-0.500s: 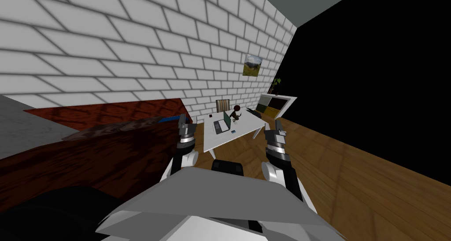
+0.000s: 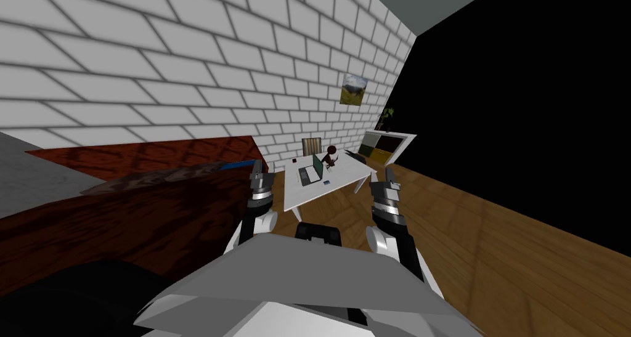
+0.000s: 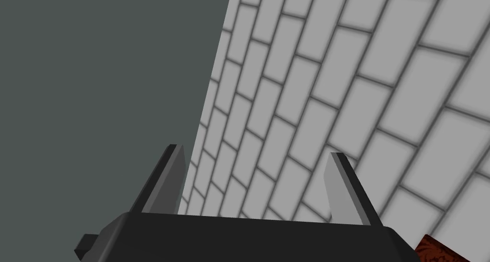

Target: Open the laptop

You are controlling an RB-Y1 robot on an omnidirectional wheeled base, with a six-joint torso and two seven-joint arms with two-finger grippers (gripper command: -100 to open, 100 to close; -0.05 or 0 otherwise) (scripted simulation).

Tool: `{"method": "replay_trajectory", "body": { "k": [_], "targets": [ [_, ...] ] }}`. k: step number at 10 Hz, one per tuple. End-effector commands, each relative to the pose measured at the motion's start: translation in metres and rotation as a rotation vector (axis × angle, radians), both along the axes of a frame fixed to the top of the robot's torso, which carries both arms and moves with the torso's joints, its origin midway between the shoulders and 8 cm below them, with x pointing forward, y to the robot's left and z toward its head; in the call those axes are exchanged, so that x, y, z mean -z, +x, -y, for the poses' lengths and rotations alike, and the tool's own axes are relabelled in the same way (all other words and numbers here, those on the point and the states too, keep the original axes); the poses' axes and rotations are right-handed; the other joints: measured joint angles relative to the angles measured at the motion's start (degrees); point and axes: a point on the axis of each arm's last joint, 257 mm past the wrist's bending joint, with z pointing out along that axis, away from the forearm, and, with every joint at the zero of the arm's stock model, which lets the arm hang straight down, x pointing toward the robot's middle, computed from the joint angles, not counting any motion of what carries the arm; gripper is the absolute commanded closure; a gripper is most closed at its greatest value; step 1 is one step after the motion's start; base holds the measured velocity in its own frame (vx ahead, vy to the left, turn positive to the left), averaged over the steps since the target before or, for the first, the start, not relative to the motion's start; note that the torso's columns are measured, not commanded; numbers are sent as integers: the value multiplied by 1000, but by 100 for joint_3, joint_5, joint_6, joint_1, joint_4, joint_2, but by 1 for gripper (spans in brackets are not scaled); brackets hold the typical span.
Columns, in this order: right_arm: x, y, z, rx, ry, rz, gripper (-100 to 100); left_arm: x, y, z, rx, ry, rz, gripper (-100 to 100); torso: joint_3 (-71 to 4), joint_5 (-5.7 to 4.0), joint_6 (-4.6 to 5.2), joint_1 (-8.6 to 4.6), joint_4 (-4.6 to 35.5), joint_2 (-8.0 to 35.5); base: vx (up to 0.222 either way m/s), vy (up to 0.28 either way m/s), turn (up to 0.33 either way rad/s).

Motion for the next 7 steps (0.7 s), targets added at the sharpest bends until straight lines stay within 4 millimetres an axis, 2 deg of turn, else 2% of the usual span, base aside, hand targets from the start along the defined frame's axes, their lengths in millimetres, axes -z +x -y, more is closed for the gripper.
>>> {"method": "replay_trajectory", "body": {
  "k": [1,4,5,7],
  "targets": [
    [0,0,0,0,0,0,0,0,0,0,0,0,0,0,-844,0,0,0,423,424,0,0,0],
    [0,0,0,0,0,0,0,0,0,0,0,0,0,0,-3381,0,0,0,1692,1693,0,0,0],
    [0,0,0,0,0,0,0,3,4,1,18,18,-14,-100,-4227,0,0,0,2114,2116,13,-34,-2],
    [0,0,0,0,0,-1,0,9,12,-1,40,29,-40,-100,-4735,-5,0,-17,2359,2360,19,-85,0]
  ]
}}
